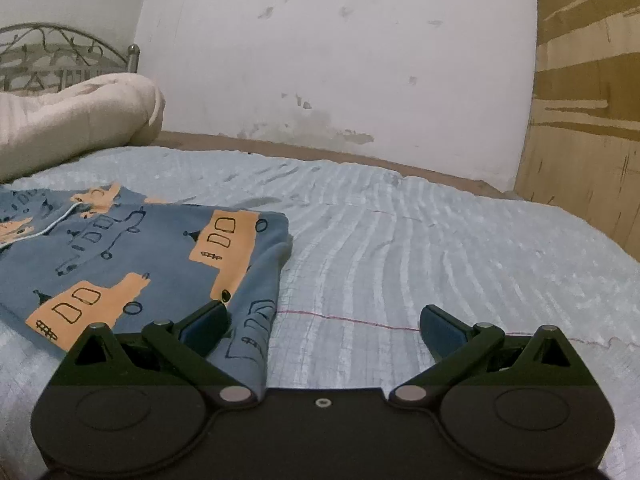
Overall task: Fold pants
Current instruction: 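Open both grippers and release the pants flat on the bed, then grasp the pants leg cuff with the left gripper and lift it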
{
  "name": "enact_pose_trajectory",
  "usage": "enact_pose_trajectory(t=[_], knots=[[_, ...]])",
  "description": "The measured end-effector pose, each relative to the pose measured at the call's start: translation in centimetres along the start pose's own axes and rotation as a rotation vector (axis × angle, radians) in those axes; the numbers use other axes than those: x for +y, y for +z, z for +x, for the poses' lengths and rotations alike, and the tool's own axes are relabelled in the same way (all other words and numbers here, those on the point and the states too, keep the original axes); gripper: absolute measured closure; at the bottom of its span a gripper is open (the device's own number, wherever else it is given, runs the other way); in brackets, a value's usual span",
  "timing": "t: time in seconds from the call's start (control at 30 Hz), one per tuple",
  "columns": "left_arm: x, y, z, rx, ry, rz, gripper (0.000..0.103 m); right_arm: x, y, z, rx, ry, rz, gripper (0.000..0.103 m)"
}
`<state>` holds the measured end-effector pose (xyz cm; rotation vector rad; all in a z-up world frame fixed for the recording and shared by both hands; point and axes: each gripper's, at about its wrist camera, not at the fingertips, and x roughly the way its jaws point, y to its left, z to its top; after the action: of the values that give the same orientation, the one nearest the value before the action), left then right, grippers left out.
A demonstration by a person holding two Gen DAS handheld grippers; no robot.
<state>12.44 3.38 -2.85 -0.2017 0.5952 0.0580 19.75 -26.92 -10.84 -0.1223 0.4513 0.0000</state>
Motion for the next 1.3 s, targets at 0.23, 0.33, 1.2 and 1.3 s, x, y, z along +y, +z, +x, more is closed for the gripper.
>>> enact_pose_trajectory(t=[0.23, 0.33, 1.2, 1.3], knots=[[2.9, 2.2, -3.8, -0.046, -0.046, -0.050, 0.001, 0.2, 0.0, 0.0, 0.000, 0.000, 0.006, 0.001], [4.2, 3.1, -4.7, -0.057, -0.040, -0.054, 0.001, 0.2, 0.0, -0.1, -0.003, -0.001, 0.012, 0.001], [15.3, 4.3, 1.5, -0.063, 0.030, -0.176, 0.002, 12.0, 6.3, -0.9, -0.098, 0.360, -0.141, 0.001], [16.2, 4.9, 3.8, -0.038, 0.011, -0.207, 0.011, 12.4, 5.9, 0.7, -0.073, 0.393, -0.158, 0.001]])
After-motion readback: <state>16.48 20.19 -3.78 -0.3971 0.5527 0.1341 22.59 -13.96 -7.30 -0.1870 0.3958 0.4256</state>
